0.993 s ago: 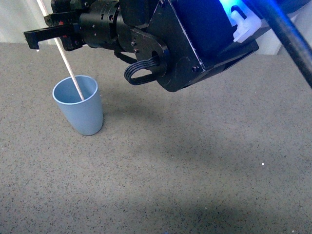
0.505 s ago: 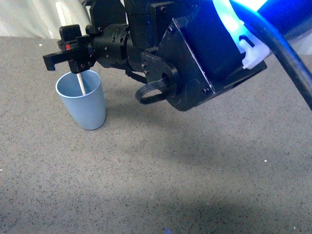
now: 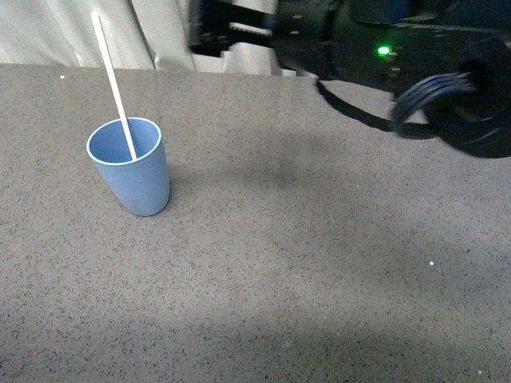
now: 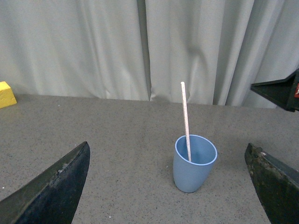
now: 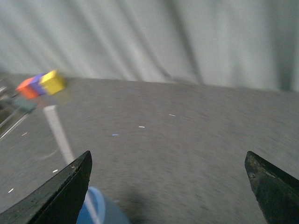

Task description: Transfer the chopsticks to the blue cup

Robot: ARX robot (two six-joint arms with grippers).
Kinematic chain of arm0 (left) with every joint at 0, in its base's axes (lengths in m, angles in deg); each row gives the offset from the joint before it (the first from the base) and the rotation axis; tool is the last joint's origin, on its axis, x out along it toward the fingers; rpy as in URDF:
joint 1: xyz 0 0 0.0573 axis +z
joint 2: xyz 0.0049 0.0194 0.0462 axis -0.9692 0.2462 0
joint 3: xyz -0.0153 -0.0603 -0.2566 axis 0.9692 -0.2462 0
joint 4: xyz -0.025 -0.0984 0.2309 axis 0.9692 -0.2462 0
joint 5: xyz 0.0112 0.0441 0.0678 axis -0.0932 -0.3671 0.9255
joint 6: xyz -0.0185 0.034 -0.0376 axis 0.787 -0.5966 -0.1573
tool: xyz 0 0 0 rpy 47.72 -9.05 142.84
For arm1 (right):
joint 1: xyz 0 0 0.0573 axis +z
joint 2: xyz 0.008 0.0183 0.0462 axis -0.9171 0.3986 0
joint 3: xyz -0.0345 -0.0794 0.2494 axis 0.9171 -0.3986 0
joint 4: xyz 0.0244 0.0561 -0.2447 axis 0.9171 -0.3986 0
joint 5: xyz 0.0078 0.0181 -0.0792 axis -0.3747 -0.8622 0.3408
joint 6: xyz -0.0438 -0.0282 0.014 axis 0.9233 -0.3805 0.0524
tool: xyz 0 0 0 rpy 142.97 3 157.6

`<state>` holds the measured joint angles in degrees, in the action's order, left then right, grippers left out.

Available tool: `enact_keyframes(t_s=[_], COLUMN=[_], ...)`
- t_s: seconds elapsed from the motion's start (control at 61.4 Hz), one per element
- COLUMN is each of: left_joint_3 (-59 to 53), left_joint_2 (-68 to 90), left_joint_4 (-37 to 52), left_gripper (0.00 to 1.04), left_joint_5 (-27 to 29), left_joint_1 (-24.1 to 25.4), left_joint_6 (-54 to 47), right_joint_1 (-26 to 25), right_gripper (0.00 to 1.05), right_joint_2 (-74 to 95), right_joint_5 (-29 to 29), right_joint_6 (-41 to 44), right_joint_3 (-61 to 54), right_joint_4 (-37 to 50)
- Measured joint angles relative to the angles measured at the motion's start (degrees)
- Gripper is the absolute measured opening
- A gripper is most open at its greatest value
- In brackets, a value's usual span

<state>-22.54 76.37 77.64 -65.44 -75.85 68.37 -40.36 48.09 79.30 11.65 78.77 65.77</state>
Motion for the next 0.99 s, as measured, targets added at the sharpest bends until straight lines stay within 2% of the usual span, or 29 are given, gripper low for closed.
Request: enact_keyframes(t_s=[0.049,0.146,0.179,0.195,0.309,0.374,0.553,0.716,0.911,0.993], left_joint_3=[0.0,0.0,0.0,0.0,0.0,0.0,0.0,0.0,0.0,0.0], left_joint_2=[0.0,0.0,0.0,0.0,0.0,0.0,0.0,0.0,0.0,0.0], left_joint_4=[0.0,0.0,0.0,0.0,0.0,0.0,0.0,0.0,0.0,0.0], left_gripper=[0.98,0.98,0.98,0.98,0.98,0.98,0.98,0.98,0.98,0.98], left_joint_5=[0.0,0.0,0.0,0.0,0.0,0.0,0.2,0.1,0.0,0.0], left_joint_1=[0.0,0.0,0.0,0.0,0.0,0.0,0.0,0.0,0.0,0.0], left_joint_6=[0.0,0.0,0.0,0.0,0.0,0.0,0.0,0.0,0.0,0.0], right_joint_1=[-4.9,-11.8,-13.6,-14.8,-18.4,-18.7,-19.6,-21.1,-22.6,-24.8], right_gripper=[0.95,0.95,0.94,0.91,0.71,0.61,0.32,0.02,0.01,0.01], right_joint_2=[-0.9,-2.9,-3.3,-3.4,-5.6,-9.0,-18.4,-26.3,-35.9,-40.0], right_joint_5=[5.6,13.7,16.0,16.8,16.7,15.5,13.7,12.3,11.2,7.7], right_joint_6=[-2.5,-0.7,1.8,3.9,14.3,17.6,20.4,21.2,21.4,21.4], right_joint_3=[-2.8,-8.0,-10.1,-12.0,-23.0,-27.5,-36.5,-43.9,-49.9,-51.9], right_joint_4=[-3.0,-6.5,-4.9,-0.7,23.2,29.6,31.5,29.9,26.3,24.1])
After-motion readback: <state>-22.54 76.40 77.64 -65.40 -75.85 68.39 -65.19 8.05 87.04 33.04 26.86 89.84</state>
